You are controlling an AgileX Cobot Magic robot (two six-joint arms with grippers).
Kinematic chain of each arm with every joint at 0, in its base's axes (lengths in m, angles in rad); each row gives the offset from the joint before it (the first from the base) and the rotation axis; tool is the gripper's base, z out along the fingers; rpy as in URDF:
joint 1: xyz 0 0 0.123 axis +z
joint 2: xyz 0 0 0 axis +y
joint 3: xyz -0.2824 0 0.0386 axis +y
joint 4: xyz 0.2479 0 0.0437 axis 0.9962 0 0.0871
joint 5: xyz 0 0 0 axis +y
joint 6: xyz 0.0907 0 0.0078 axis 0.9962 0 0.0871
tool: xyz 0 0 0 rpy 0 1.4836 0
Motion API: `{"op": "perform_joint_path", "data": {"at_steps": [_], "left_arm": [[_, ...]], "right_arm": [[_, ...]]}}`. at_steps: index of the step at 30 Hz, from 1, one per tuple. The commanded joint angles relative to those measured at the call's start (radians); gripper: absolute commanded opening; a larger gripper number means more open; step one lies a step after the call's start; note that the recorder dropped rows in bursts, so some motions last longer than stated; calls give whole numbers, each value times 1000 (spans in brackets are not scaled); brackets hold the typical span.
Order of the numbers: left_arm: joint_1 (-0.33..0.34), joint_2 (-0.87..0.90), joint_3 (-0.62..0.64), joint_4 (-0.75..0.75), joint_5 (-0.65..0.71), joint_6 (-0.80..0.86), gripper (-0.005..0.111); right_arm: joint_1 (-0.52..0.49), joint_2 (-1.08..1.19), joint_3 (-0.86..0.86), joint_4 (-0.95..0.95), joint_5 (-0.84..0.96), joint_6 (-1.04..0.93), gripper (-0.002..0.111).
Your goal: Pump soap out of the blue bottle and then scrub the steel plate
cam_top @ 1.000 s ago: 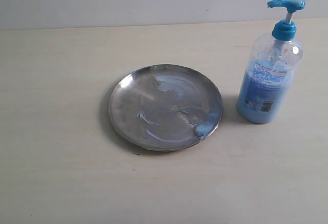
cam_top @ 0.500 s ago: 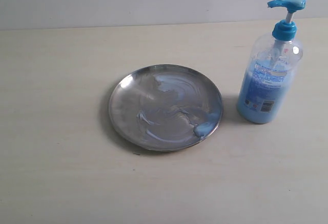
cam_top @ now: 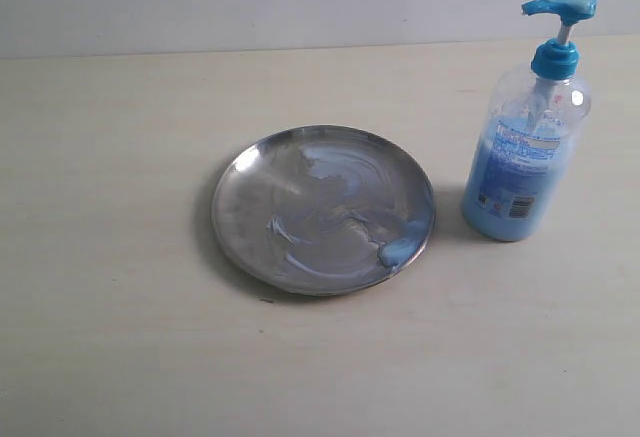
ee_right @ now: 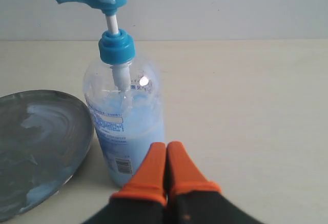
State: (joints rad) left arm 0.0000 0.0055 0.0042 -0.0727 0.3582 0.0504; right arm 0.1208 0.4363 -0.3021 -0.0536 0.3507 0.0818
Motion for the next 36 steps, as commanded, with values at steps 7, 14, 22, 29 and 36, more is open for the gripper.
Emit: {"op": "perform_joint_path", "data": {"at_steps": [7,14,22,29,36], "left_arm": [[0,-6,-4,0,-5,3,0],[0,-6,-4,0,-5,3,0],[0,-6,-4,0,-5,3,0],[0,-6,-4,0,-5,3,0],[0,-6,-4,0,-5,3,0]], "right_arm": [[-5,227,-163,-8,-13,0,0],[-5,384,-288,-8,-16,0,0],[-5,391,-296,-5,-18,0,0],[-5,392,-296,25,-18,0,0],[-5,405,-296,104,5,-2,0]]}}
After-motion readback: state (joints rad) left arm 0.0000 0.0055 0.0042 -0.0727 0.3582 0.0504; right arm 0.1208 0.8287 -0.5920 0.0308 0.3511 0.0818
